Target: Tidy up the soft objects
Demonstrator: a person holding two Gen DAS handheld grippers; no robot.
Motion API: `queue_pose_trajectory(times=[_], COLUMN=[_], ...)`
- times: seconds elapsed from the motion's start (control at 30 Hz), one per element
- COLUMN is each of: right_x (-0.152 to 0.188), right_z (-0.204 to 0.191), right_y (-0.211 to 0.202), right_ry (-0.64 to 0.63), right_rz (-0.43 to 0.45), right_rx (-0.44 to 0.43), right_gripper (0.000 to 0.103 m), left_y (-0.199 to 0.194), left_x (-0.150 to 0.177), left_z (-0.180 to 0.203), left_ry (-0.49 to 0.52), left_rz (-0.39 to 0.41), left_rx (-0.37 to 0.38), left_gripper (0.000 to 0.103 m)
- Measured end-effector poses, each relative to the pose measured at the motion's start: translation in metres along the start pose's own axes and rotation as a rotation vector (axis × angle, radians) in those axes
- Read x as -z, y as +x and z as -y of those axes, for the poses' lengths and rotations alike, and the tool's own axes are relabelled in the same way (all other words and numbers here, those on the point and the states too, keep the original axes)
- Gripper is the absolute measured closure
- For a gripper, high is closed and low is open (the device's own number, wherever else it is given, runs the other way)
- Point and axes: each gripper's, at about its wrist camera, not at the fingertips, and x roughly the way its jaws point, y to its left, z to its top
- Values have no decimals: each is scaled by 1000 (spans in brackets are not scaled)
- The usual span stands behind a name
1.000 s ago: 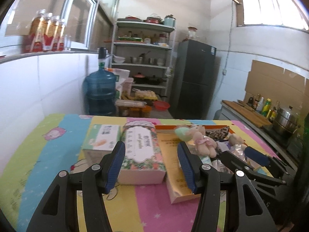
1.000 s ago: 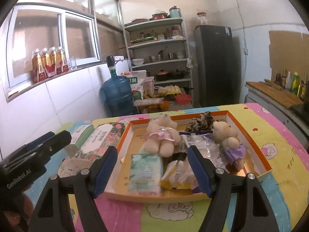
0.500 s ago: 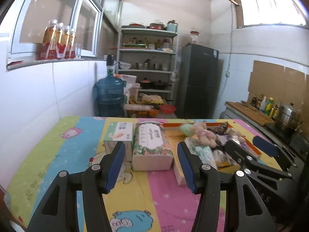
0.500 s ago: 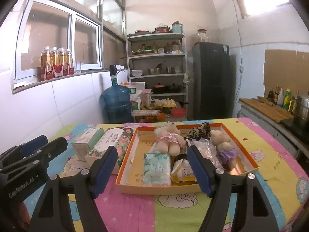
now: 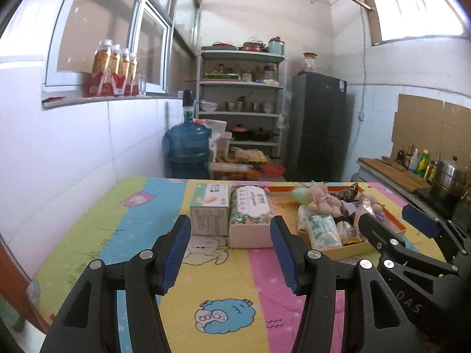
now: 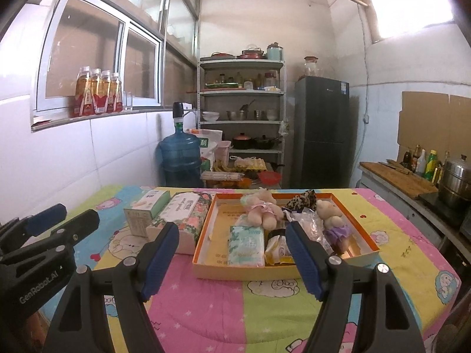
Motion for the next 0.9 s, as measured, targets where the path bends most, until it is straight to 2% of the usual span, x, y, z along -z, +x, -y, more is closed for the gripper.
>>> queue_pose_trajectory(times=[0.13, 0.37, 0.9], right_x=[1, -4, -5], right_z=[-2, -12, -15], right_y=[-5, -19, -16], right_ry=[5, -18, -18], right_rz=[-7, 28, 19], right_rx=[6, 3, -11], right_gripper=[29, 29, 29], left_y=[-8, -15, -13], left_x=[0, 0, -1], left_z=[-3, -5, -9], left_ry=[-4, -4, -8], left_rz=[4, 8, 3], left_rx=[-11, 2, 0], left_gripper=[45, 45, 45])
